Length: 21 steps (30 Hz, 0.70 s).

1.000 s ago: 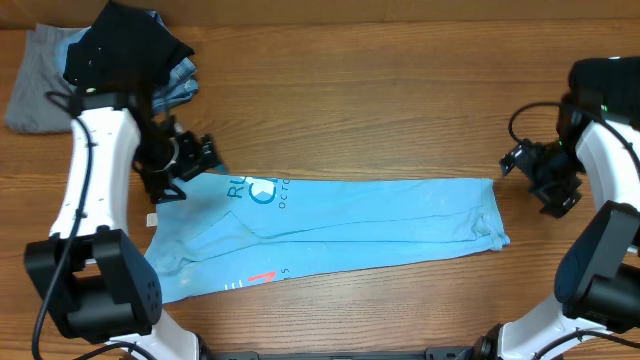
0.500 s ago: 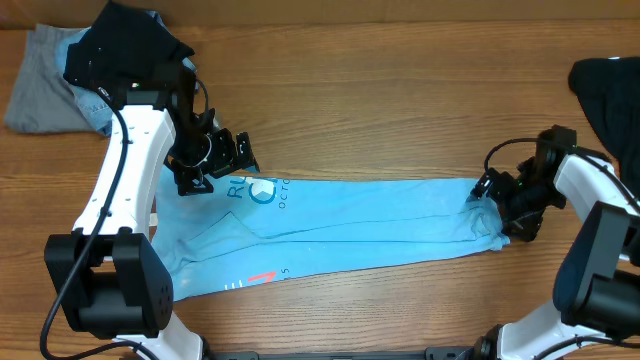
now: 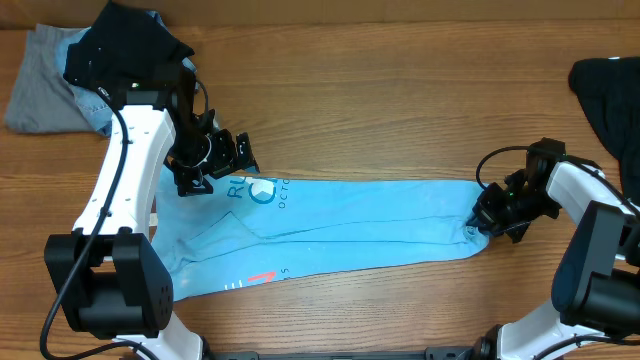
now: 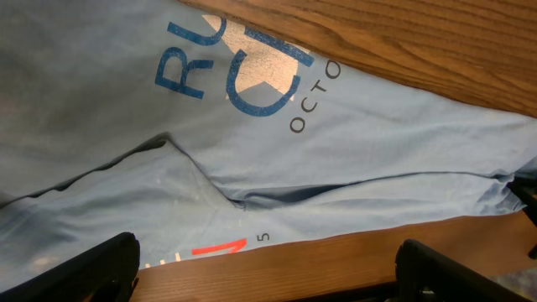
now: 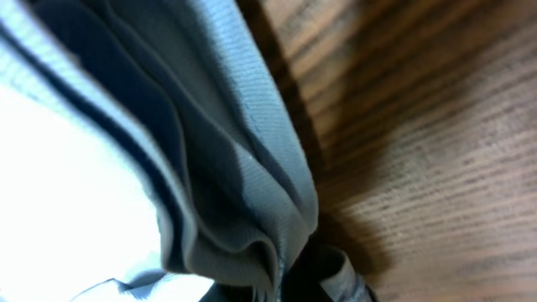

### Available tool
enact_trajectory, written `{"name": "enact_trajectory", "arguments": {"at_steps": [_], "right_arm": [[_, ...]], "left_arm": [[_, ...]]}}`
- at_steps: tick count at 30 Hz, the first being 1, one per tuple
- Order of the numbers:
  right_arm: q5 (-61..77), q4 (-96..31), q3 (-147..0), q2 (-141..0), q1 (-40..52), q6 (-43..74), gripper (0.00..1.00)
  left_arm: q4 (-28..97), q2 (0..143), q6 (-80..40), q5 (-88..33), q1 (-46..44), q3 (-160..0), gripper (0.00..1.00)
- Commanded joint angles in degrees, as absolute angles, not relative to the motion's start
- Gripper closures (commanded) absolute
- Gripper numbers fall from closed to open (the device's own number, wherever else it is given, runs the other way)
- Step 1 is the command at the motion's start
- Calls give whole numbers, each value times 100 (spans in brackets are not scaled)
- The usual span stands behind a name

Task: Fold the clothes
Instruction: 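Grasp the right end of the folded strip with the right gripper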

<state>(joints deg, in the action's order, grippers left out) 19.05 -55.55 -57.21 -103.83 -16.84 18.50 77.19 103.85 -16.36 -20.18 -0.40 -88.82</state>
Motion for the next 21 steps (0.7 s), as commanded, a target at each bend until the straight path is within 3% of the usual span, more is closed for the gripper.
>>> {"name": "enact_trajectory", "arguments": {"at_steps": [1,5,10,21], "right_arm": [[1452,-5833,-5972,-10453,-1706,2211,96],[381,-6407,-6401,-10263,-1675,2749,96],[32,-6740,-6641,-9773,-1459,2871,96],[-336,-6923,-6628,-9238,167,3332,96]], "left_arm": [[7776,10339,-1542,-2040,-84,-8875,0],[7793,10339,-1546,-2043,-84,-8875,0],[7752,10339,-1592,-2045,-84,-8875,0],[7752,10339,-1678,-2058,-89,-8875,0]]}}
